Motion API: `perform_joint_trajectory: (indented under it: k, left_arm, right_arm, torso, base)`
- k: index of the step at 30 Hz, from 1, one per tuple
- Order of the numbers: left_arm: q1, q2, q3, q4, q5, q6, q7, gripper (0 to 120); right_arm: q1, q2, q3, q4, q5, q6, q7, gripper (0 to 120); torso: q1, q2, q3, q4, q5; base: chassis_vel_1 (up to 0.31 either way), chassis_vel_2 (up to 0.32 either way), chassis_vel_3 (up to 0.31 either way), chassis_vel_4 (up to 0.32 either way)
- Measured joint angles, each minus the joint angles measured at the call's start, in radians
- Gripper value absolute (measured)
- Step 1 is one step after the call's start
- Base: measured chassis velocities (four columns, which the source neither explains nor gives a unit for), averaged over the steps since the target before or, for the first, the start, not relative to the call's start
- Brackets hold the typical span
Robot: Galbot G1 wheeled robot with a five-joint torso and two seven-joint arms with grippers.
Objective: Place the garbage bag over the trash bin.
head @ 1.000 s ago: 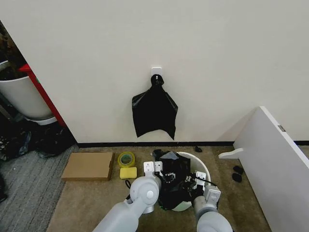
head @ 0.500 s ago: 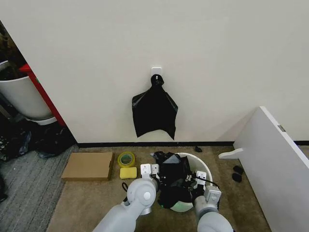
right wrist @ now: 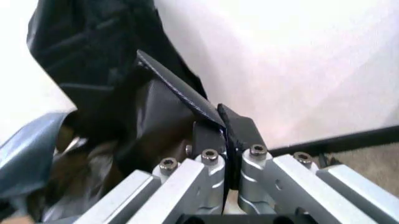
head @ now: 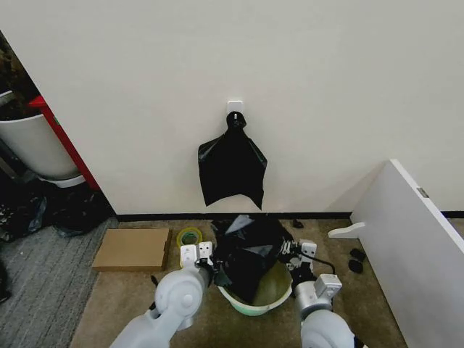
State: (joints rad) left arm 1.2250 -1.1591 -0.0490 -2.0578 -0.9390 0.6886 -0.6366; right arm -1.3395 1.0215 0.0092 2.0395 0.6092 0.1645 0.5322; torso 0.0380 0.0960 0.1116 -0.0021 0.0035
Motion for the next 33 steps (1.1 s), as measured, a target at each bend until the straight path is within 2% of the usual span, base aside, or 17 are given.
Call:
perform_joint_trajectory:
  k: [6, 10, 18, 21, 24, 33]
  left_arm:
    - [0.061, 0.026, -0.033, -0.079, 0.081, -0.028, 0.055, 1]
    - [0.083, 0.042, -0.046, -0.131, 0.141, -0.08, 0.087, 1]
    - [0.06, 0.04, -0.057, -0.172, 0.123, -0.111, 0.099, 1]
    - [0.051, 0.037, -0.059, -0.17, 0.12, -0.125, 0.099, 1]
    - [0.015, 0.026, -0.064, -0.125, 0.097, -0.184, 0.099, 1]
    - [-0.054, 0.013, -0.073, -0.053, 0.07, -0.215, 0.107, 1]
  right_arm:
    - [-0.003, 0.002, 0.044, -0.002, 0.036, -0.042, 0.044, 0]
    - [-0.023, -0.001, 0.077, -0.009, 0.056, -0.06, 0.074, 0]
    - [-0.066, -0.006, 0.084, -0.007, 0.057, -0.095, 0.11, 0]
    - [-0.068, -0.007, 0.081, -0.007, 0.056, -0.094, 0.11, 0]
    - [-0.077, -0.01, 0.055, -0.01, 0.037, -0.046, 0.066, 0]
    - [-0.094, -0.006, 0.009, -0.045, 0.029, 0.052, -0.047, 0]
  torso:
    - [0.0, 0.0, 0.0, -0.0001, 0.0]
    - [0.0, 0.0, 0.0, 0.0, 0.0002]
    - [0.0, 0.0, 0.0, -0.0002, 0.0001]
    - [0.0, 0.0, 0.0, -0.0001, 0.0]
    - [0.0, 0.0, 0.0, -0.0001, 0.0]
    - [0.0, 0.0, 0.0, 0.0, 0.0001]
  base:
    - [0.0, 0.0, 0.0, 0.0]
    - [0.0, 0.0, 0.0, 0.0]
    - [0.0, 0.0, 0.0, 0.0]
    - [0.0, 0.0, 0.0, 0.0]
    - [0.0, 0.0, 0.0, 0.0]
    - [0.0, 0.0, 0.0, 0.0]
